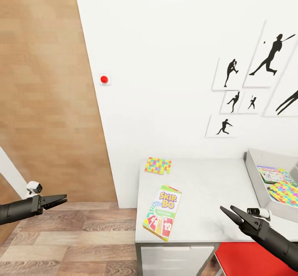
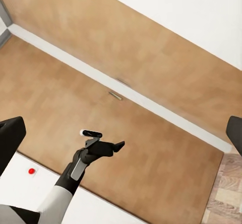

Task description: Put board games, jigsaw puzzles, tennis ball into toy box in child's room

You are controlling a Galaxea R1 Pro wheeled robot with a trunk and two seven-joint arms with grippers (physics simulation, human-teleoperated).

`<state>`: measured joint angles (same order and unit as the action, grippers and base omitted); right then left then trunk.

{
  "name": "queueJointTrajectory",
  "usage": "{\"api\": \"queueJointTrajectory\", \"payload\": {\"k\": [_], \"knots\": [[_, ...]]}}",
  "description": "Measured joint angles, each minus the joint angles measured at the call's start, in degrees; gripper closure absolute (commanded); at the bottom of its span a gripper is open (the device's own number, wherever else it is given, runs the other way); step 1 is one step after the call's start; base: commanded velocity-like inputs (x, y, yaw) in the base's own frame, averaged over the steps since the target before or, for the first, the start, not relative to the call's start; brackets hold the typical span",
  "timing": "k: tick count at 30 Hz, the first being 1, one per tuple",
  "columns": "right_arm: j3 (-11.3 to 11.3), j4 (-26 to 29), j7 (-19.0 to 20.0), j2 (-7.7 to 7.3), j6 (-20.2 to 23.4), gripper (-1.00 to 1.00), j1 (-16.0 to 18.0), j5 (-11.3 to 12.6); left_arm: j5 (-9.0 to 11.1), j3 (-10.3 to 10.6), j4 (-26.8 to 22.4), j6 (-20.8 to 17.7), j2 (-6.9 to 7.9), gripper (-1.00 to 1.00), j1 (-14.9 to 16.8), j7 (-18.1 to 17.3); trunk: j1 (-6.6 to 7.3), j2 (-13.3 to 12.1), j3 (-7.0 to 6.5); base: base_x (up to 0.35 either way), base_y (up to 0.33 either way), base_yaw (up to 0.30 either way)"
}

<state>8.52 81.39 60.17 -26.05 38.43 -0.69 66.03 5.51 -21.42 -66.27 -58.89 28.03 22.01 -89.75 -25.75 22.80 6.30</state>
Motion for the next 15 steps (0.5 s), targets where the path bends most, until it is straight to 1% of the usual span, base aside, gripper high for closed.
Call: {"api": "queueJointTrajectory", "payload": {"k": [3,7,9,12,15], "knots": [[0.0,-0.1,-0.1,0.03,0.0,-1.0,0.0,0.0,0.0,0.0,0.0,0.0,-0.02,-1.0,0.0,0.0,0.01,0.0,0.01,0.132,0.003,0.0],[-0.1,-0.1,-0.2,0.3,0.0,-1.0,0.0,-0.3,0.0,0.0,0.0,0.0,-0.1,-1.0,0.0,0.0,0.03,0.0,0.02,0.242,0.001,0.0],[0.0,-0.1,-0.2,0.53,-0.1,-1.0,0.0,-0.8,0.0,0.0,0.0,0.0,-0.12,-1.0,0.0,0.0,0.02,0.0,0.02,0.216,0.0,0.0],[0.1,-0.1,-0.1,0.94,-0.1,-1.0,0.0,-1.9,0.0,0.0,0.0,0.0,-0.11,-1.0,0.0,0.0,0.01,0.0,0.02,0.095,0.0,0.0],[0.1,-0.1,-0.2,1.09,-0.1,-1.0,0.1,-2.5,0.0,0.0,0.0,0.0,-0.09,-1.0,0.0,0.0,0.0,0.0,0.02,0.042,0.002,0.0]]}}
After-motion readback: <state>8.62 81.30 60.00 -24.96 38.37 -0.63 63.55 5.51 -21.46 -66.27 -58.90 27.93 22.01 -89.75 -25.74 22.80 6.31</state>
